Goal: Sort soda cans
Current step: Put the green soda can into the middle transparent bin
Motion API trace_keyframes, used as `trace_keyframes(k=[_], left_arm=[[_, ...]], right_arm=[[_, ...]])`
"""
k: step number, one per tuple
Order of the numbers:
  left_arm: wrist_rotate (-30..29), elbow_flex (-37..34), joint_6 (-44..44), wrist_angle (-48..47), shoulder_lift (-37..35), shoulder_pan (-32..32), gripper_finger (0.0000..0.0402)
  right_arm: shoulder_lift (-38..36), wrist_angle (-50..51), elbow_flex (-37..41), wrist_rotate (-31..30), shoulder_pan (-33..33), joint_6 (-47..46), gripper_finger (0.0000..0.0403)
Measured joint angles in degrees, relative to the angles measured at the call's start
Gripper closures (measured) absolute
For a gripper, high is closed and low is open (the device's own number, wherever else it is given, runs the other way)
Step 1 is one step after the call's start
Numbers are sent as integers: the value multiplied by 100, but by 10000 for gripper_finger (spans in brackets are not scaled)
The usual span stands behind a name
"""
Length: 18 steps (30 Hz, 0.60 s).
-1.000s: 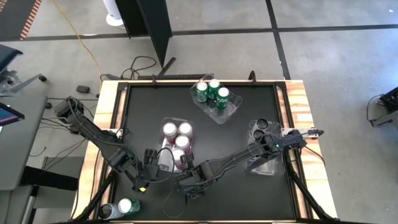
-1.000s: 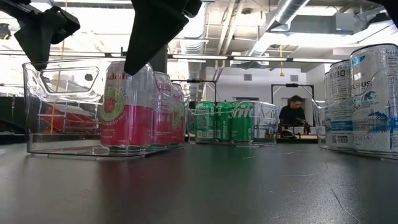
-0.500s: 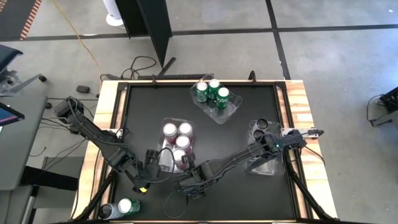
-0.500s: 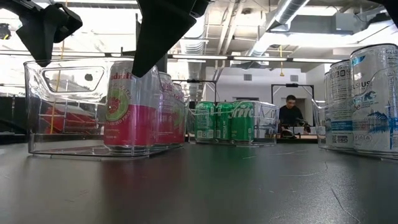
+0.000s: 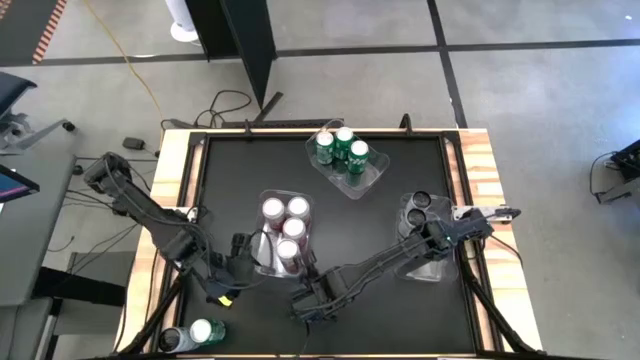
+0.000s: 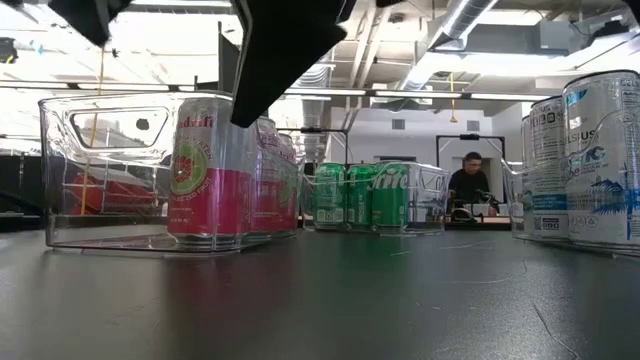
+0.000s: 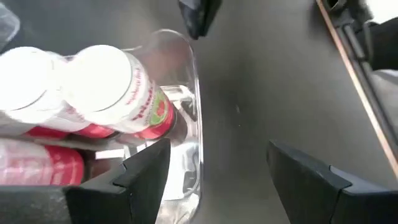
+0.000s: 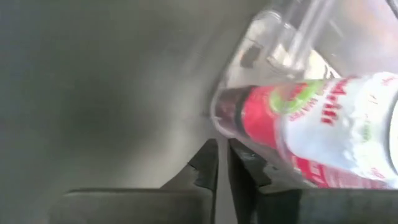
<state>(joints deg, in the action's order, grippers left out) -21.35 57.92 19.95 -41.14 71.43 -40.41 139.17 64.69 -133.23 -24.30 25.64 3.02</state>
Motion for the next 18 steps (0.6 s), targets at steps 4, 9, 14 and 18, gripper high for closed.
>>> trace_keyframes(k=[4,9,14,18], left_arm=[[583,417,466,-829,-142,-294,143],[1577,668,1646,-1458,-118,-808,143],[2139,674,2811,-1473,-106,-1305,143],[2161,674,3550,-1460,-104,-1540,138]], right_arm=[[0,-25,0,39,116,1,330],[0,-131,-2,60,233,37,309],[0,-273,-4,40,232,61,300],[-2,-450,-5,35,193,165,300]])
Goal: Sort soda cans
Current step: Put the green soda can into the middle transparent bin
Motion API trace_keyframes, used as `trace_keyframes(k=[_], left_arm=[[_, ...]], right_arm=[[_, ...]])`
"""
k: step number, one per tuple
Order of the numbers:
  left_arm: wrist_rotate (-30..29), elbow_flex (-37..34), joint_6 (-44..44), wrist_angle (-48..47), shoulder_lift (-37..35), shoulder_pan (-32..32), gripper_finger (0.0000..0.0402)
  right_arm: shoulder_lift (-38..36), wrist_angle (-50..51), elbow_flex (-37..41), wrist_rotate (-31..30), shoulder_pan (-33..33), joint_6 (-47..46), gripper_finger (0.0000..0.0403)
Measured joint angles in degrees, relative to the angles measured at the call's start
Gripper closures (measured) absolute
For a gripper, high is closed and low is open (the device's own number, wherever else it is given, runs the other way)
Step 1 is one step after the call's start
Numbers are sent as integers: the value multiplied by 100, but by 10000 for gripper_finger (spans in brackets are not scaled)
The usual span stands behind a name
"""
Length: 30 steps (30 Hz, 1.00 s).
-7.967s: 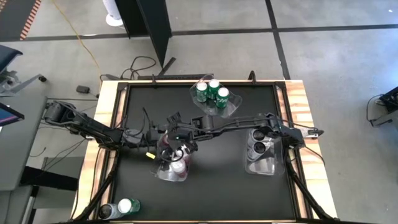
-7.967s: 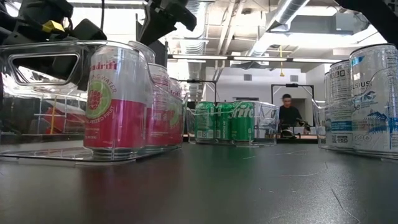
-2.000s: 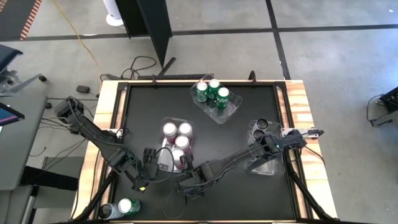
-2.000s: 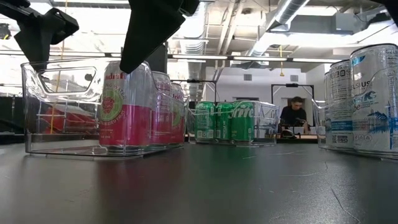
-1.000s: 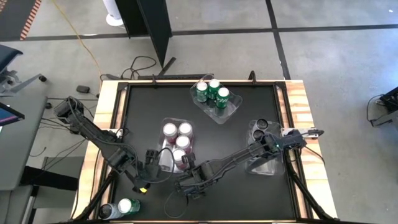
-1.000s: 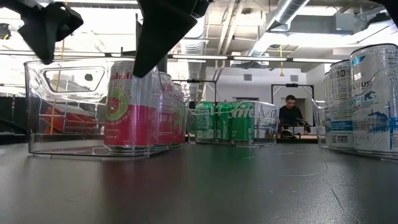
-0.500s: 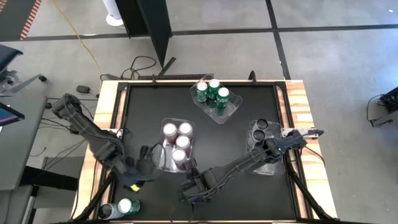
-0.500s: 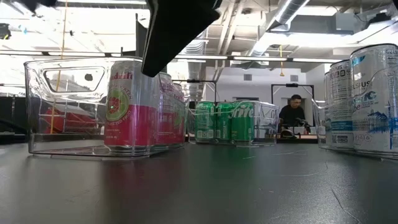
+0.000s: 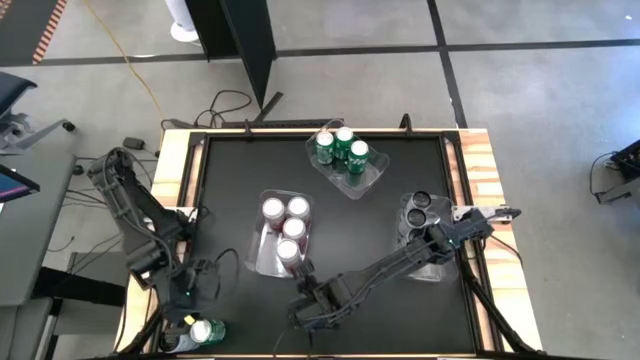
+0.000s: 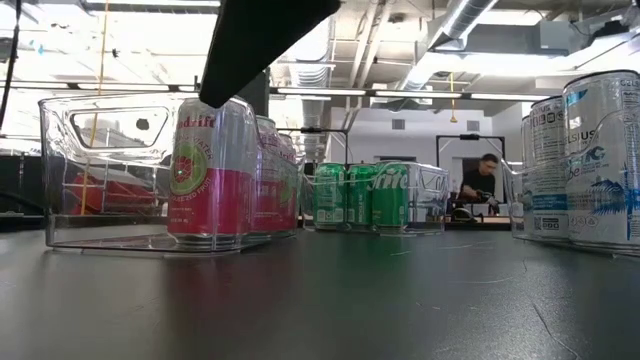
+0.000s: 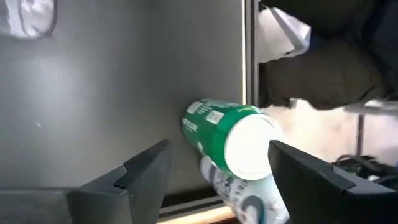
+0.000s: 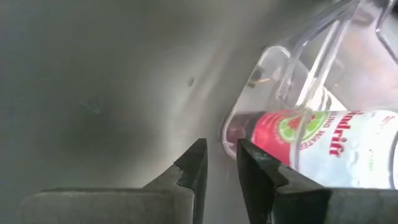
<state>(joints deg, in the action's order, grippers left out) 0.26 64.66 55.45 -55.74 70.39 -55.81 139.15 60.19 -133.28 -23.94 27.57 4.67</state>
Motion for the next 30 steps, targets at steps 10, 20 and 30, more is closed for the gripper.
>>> trace_keyframes(k=[10,20,30], left_arm=[[-35,4,1383,281,223,-111,92],[596,191,2981,-284,855,-73,93],[420,658,3506,-287,717,209,102]], right_arm=[[-2,-40,-2,-36,2,442,300],[-3,-67,-2,-186,-152,1207,300],[-15,-108,-8,-68,-480,1476,300]])
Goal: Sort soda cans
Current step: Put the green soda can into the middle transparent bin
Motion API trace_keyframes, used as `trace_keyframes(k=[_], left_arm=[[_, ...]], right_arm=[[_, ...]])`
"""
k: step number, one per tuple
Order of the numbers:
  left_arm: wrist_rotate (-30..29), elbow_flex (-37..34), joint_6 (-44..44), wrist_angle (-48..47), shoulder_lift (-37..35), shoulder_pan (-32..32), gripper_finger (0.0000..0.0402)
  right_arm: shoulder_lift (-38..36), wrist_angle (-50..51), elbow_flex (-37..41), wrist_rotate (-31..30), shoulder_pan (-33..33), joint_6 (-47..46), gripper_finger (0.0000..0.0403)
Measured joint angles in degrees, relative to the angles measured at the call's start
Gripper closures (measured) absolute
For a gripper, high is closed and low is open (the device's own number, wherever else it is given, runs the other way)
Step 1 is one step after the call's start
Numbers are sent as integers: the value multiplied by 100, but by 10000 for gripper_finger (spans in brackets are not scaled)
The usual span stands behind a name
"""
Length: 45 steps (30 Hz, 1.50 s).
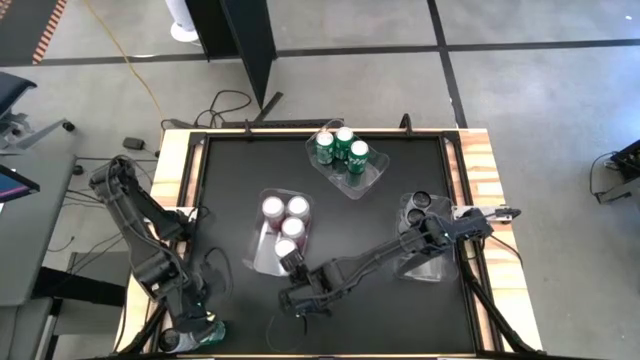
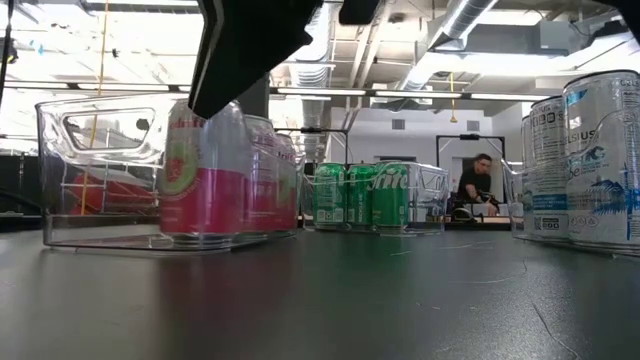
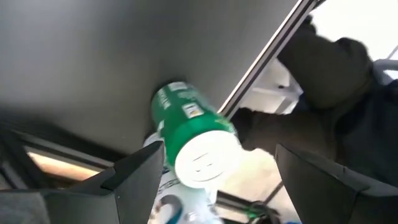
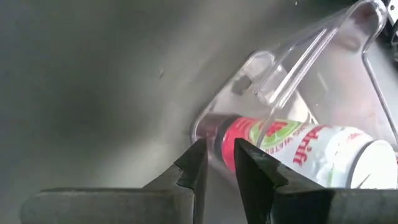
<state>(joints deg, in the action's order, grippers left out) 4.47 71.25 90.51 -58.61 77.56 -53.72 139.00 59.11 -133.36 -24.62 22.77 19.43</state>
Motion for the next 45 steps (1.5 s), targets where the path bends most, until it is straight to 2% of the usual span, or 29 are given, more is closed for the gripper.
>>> trace_keyframes(k=[3,6,9,16,22,30,45], left_arm=[[40,46,169,42,1,117,102],[456,43,315,277,2,261,102],[575,46,435,425,2,304,101],[606,44,583,471,158,163,69],[1475,41,93,210,682,111,52],[1457,39,-202,-58,876,82,52],[992,39,66,57,879,-37,52]], right_arm=[[0,33,0,-9,-25,76,300],[0,46,0,-11,-31,210,300],[0,53,0,26,-31,312,300],[0,280,1,42,-33,312,300],[2,544,167,34,-46,294,300],[2,588,247,45,-23,65,300],[2,685,245,76,83,-110,300]])
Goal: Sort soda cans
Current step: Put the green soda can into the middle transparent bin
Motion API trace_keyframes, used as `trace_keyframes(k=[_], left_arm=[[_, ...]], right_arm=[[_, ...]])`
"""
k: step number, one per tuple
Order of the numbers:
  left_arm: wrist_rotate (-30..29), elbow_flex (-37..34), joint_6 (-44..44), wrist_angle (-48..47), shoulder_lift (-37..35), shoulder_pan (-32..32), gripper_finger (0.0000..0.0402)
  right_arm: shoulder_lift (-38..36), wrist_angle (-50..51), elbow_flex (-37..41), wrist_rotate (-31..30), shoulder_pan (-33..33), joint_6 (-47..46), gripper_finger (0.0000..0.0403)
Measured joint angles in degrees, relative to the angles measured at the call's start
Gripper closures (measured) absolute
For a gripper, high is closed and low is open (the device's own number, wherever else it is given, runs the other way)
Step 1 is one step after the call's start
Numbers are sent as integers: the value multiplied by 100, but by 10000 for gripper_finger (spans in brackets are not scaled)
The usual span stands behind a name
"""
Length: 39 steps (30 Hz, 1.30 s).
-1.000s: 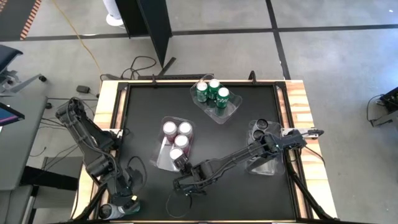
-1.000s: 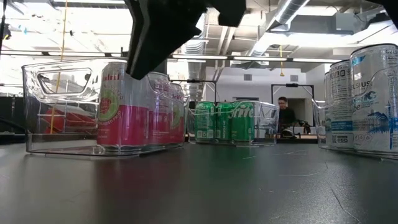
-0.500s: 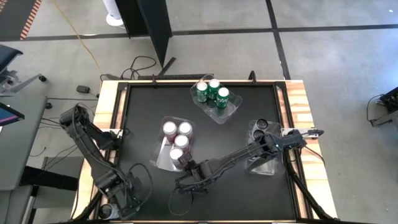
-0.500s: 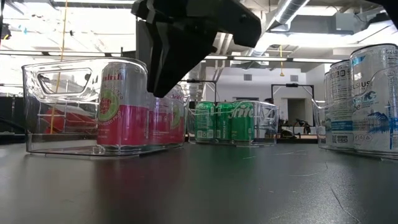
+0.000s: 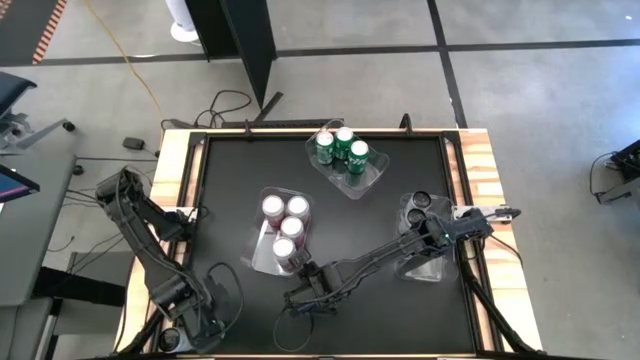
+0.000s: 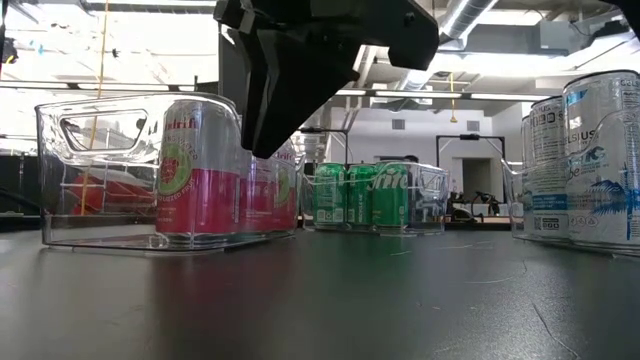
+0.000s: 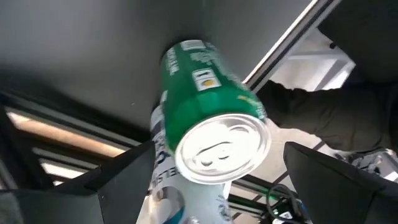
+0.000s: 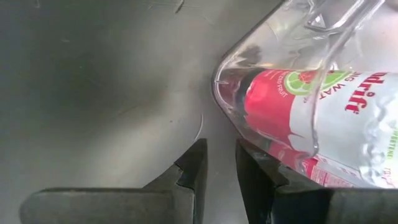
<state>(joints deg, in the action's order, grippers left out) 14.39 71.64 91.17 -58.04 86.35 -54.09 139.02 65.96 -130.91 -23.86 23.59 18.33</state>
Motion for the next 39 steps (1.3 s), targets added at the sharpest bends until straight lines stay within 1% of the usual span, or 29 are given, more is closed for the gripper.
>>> trace_keyframes(k=[8,15,20,23,39], left_arm=[[-117,0,126,31,25,-115,52],[-40,-2,-8,195,383,-156,52],[-311,-4,1,188,407,-174,52],[-351,-2,-3,184,491,-182,52],[-373,-37,-634,234,1211,-315,52]], right_arm=[[0,-5,0,0,0,0,300],[0,-12,0,0,0,-28,300],[0,-18,-2,0,0,-33,300],[0,-18,0,0,0,-53,300],[2,10,-2,0,0,-167,300]])
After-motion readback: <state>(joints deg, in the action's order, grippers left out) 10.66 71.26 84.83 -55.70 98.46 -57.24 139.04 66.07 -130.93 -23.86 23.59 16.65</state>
